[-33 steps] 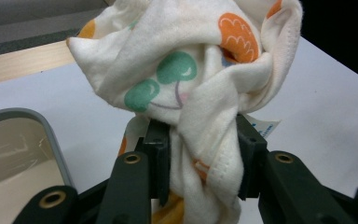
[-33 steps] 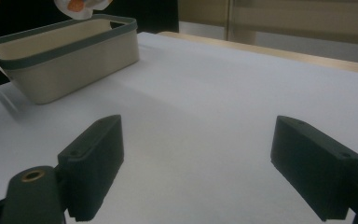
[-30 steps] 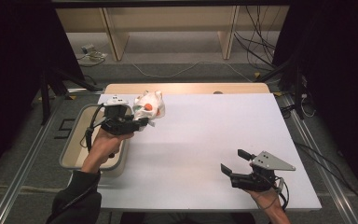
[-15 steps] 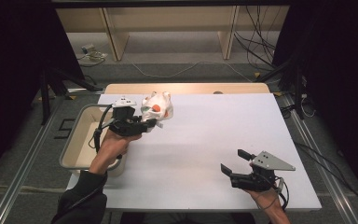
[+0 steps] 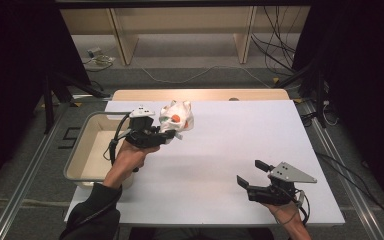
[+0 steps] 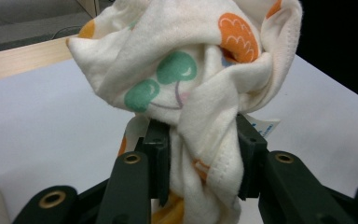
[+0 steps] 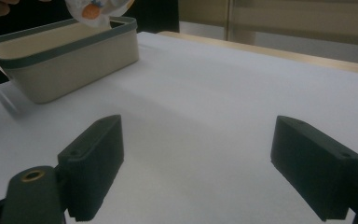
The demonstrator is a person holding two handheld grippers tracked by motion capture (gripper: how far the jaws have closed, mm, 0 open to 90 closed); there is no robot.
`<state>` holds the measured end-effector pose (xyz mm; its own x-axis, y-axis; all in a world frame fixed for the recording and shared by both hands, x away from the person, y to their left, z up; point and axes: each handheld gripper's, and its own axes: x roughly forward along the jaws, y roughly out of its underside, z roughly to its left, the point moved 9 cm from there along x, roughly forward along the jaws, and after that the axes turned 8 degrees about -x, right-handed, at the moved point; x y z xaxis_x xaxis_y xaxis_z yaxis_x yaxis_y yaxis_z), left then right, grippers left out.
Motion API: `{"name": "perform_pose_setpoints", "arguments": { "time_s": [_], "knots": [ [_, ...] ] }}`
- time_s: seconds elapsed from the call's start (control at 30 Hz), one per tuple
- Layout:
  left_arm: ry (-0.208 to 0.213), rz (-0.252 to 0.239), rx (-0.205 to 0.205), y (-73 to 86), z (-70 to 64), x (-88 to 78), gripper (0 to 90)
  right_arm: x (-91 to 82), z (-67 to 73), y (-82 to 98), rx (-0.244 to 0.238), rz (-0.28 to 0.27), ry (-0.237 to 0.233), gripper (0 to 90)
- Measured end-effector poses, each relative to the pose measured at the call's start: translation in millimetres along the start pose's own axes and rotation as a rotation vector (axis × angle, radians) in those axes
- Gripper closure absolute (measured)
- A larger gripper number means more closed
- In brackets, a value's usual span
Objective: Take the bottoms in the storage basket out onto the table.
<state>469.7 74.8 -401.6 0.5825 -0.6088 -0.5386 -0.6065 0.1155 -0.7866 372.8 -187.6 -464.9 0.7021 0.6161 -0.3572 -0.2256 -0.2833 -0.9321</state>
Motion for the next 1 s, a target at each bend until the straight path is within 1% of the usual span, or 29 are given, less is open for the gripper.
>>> {"name": "perform_pose_setpoints", "arguments": {
  "time_s": [0.07,0.1,0.13,0.17,0.33,0.37,0.5,0.53,0.8,0.87,1.0],
  "knots": [
    [0.000,-0.001,-0.004,1.1,-1.3,2.7,64.3,0.0,-0.1,0.1,-0.002,0.001,0.000,17.9],
    [0.005,0.010,0.003,2.4,-1.7,3.5,64.3,0.0,-0.1,0.1,-0.002,0.001,0.000,17.9],
    [0.004,0.007,-0.001,2.7,-2.5,5.0,64.3,0.0,-0.1,0.0,-0.001,0.000,0.000,17.9],
    [0.008,0.015,0.003,3.8,-3.1,5.9,64.2,0.0,0.0,0.0,0.000,0.000,0.000,17.9],
    [0.014,0.021,0.007,5.9,-5.9,9.9,64.2,-0.1,-0.1,0.0,-0.002,0.000,0.000,17.9],
    [0.022,0.019,-0.003,6.3,-7.6,11.5,64.1,0.0,-0.2,0.0,-0.003,-0.001,0.000,17.9],
    [0.027,0.022,-0.003,7.6,-9.9,14.1,64.1,-0.1,-0.3,0.0,-0.001,-0.001,0.002,17.9],
    [0.033,0.029,-0.001,8.5,-10.7,14.8,64.0,-0.1,-0.3,0.0,0.000,0.000,0.001,17.9],
    [0.032,0.046,0.007,13.2,-14.0,22.1,63.7,0.0,-0.4,0.1,0.000,0.000,0.002,17.9],
    [0.039,0.044,0.002,14.2,-16.1,26.5,63.8,0.0,-0.5,0.1,0.000,0.000,0.001,17.9],
    [0.045,0.058,0.007,17.7,-19.3,32.9,63.8,0.1,-0.3,0.2,0.001,0.001,0.001,17.9]
  ]
}}
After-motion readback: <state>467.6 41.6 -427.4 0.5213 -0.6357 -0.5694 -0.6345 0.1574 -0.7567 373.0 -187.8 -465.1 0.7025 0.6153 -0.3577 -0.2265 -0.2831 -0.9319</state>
